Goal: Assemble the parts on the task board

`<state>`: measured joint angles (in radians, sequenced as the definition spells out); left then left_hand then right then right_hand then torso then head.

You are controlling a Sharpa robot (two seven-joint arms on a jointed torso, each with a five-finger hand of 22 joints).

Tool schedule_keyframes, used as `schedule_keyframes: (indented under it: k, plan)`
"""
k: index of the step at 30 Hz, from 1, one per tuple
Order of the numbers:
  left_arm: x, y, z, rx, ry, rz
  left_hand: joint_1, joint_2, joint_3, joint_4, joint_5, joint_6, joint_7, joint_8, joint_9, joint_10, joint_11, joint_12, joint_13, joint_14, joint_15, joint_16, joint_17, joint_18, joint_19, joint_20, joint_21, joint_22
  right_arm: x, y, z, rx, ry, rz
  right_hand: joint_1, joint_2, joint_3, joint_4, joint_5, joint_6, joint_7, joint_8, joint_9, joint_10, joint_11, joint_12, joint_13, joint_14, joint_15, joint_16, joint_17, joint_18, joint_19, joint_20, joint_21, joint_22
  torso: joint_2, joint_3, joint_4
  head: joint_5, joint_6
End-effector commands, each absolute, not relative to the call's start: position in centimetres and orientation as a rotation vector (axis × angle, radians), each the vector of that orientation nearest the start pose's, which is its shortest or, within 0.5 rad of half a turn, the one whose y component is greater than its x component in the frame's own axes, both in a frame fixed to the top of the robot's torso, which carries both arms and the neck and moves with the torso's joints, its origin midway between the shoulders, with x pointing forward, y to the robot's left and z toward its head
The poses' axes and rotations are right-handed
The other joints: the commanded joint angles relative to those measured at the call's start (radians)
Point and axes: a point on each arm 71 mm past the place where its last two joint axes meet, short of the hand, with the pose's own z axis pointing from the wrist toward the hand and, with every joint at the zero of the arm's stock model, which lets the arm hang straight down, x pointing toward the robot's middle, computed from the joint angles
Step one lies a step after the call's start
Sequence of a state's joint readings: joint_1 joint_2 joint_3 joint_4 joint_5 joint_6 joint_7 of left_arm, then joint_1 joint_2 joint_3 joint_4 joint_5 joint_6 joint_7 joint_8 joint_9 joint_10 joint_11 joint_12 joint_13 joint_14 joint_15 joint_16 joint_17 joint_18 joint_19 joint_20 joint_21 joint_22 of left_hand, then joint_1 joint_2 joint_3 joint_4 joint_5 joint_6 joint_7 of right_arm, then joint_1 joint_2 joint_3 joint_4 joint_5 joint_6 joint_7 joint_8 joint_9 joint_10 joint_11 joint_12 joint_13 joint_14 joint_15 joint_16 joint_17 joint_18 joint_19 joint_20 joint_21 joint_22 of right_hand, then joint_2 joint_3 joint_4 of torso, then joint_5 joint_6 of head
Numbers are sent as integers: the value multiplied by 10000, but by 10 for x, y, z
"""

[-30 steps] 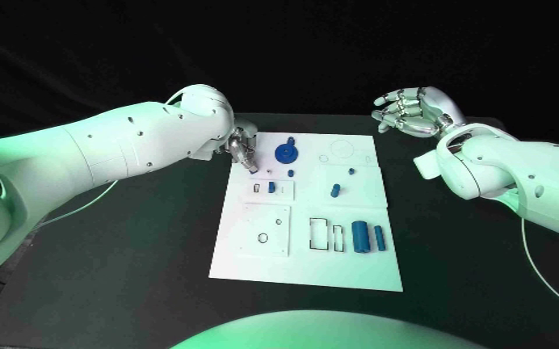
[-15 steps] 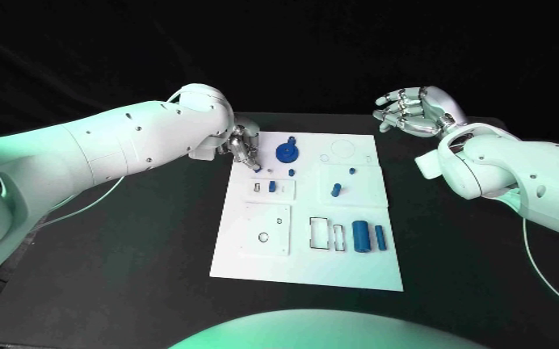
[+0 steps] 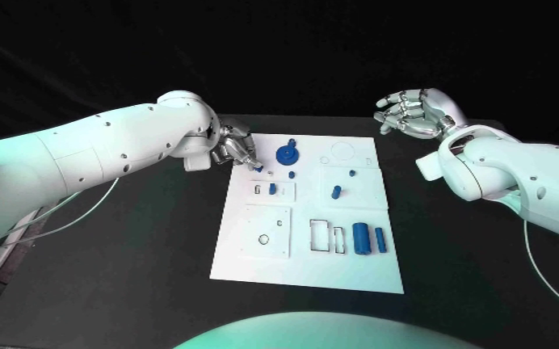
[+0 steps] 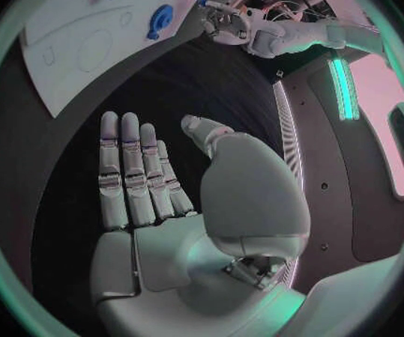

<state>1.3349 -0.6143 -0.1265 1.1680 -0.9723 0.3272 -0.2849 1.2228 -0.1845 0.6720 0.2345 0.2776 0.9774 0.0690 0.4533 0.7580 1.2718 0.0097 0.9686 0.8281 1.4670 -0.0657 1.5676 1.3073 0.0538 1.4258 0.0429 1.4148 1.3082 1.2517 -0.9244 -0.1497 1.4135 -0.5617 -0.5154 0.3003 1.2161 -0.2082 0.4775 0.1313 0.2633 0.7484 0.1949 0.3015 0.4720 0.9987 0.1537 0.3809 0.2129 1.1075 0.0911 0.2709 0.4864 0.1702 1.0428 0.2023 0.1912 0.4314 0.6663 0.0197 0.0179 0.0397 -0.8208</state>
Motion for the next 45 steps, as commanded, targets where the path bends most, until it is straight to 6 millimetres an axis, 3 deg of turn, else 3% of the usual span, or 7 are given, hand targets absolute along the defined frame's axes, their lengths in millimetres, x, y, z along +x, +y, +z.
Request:
schedule_keyframes:
  k: [1, 4, 5, 14, 28, 45]
  plan:
    - [539, 196, -206, -3250, 23541, -6194, -312, -109, 2086, -2009, 328, 106, -76, 143, -20, 404, -249, 375, 373, 1038, -55, 32, 2635, 33, 100, -41, 75, 331, 500, -288, -189, 6005, 14632, 9921, 13, 93, -38, -18, 45, -11, 306, 38, -8, -32, -14, 61, -8, 55, 32, -41, 1, 119, 64, -31, -34, -15, -18, 0, 21, 2, 2]
    - [533, 202, -208, -3928, 23356, -6130, -561, -141, 2279, -2175, 504, 140, -103, 239, -50, 470, -276, 553, 550, 1038, -84, 32, 2635, 26, 116, -61, 91, 359, 500, -289, -189, 6013, 14640, 9910, 13, 93, -38, -18, 45, -11, 306, 38, -8, -32, -14, 61, -8, 55, 32, -41, 1, 119, 64, -31, -34, -15, -35, 5, 28, 0, 8]
    - [531, 205, -209, -4108, 23301, -6078, -734, -169, 2393, -2304, 715, 167, -122, 325, -63, 520, -302, 689, 684, 1038, -106, 32, 2635, 15, 148, -82, 125, 410, 500, -289, -189, 6016, 14643, 9906, 13, 93, -38, -18, 45, -11, 306, 38, -8, -32, -14, 61, -8, 55, 32, -41, 1, 119, 64, -31, -34, -15, -43, 6, 34, -4, -10]
    - [508, 215, -219, -4708, 22530, -5260, -1086, -222, 2710, -2583, 843, 212, -177, 518, -138, 619, -357, 985, 985, 1038, -167, 32, 2635, -11, 223, -138, 207, 533, 499, -290, -189, 6042, 14675, 9884, 16, 83, -45, -22, 59, -13, 306, 40, -12, -34, -14, 64, -16, 57, 32, -45, 2, 119, 70, -32, -37, -24, -92, 19, 85, 30, -113]
    - [487, 201, -220, -3593, 20984, -5116, -1437, -280, 3134, -2846, 941, 262, -213, 766, -279, 714, -404, 1168, 1127, 1038, -216, 32, 2635, -62, 360, -199, 357, 754, 499, -291, -190, 6059, 14674, 9856, 15, 79, -51, -22, 66, -15, 306, 41, -15, -35, -13, 66, -21, 58, 33, -49, 2, 119, 73, -32, -40, -31, -62, 21, 54, 54, -86]
    - [475, 188, -228, -1980, 21721, -4270, -1639, -311, 3278, -3014, 1279, 297, -231, 957, -408, 820, -423, 1276, 1212, 1038, -230, 32, 2635, -115, 490, -211, 502, 970, 498, -290, -190, 6039, 14644, 9871, 13, 77, -55, -21, 73, -16, 307, 43, -17, -36, -13, 68, -27, 59, 33, -53, 3, 118, 77, -32, -43, -38, -70, 35, 59, -9, -166]
